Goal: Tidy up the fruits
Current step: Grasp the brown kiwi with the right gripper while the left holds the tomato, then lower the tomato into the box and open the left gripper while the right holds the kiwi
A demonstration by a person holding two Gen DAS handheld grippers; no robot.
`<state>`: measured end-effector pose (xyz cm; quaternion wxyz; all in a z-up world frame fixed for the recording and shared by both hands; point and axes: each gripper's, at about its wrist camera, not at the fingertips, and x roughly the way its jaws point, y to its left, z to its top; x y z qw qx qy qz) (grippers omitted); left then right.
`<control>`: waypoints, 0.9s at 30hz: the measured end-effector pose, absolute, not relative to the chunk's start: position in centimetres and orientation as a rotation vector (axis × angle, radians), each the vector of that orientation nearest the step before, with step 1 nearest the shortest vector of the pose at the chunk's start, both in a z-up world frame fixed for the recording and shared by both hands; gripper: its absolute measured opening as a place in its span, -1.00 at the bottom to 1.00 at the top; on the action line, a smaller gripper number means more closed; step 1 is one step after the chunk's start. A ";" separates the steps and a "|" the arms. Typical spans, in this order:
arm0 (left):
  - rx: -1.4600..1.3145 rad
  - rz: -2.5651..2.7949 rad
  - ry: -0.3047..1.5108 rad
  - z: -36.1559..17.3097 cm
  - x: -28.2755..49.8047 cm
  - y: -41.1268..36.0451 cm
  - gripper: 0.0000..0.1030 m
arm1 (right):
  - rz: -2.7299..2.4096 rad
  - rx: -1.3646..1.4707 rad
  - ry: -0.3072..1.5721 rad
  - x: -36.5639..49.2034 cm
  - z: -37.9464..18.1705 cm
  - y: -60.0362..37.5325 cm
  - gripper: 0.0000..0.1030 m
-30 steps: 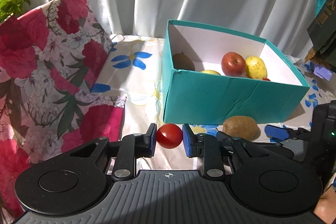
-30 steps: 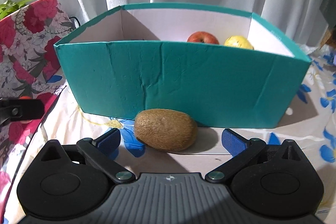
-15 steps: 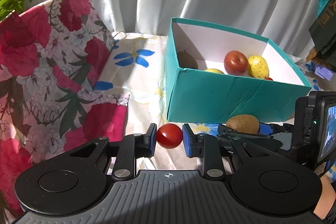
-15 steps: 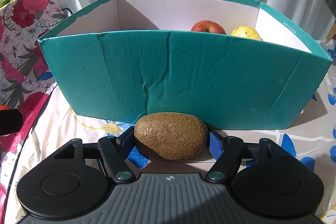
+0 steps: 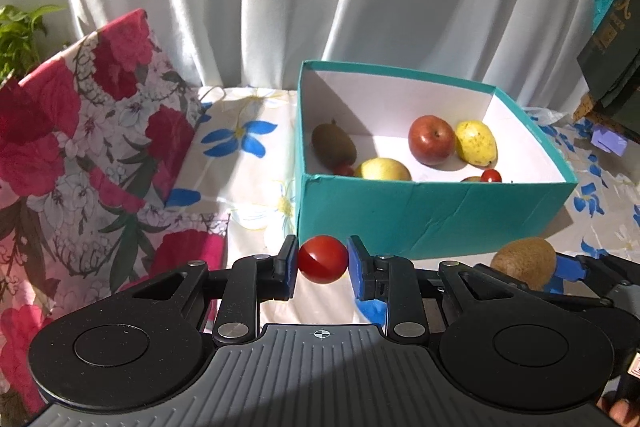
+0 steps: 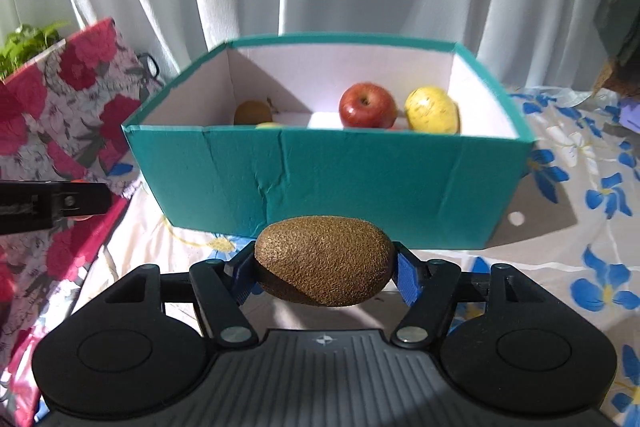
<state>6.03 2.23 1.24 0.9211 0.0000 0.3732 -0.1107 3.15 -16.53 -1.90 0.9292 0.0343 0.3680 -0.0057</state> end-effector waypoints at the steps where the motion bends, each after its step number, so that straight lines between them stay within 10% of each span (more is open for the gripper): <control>1: 0.006 -0.233 0.759 1.6 6.1 1.8 -0.43 | -0.020 0.073 0.740 2.7 -1.4 -16.8 0.32; 27: 0.089 -0.326 0.735 4.0 10.8 -6.3 -0.43 | -0.225 0.099 0.573 -4.8 3.0 -21.0 0.32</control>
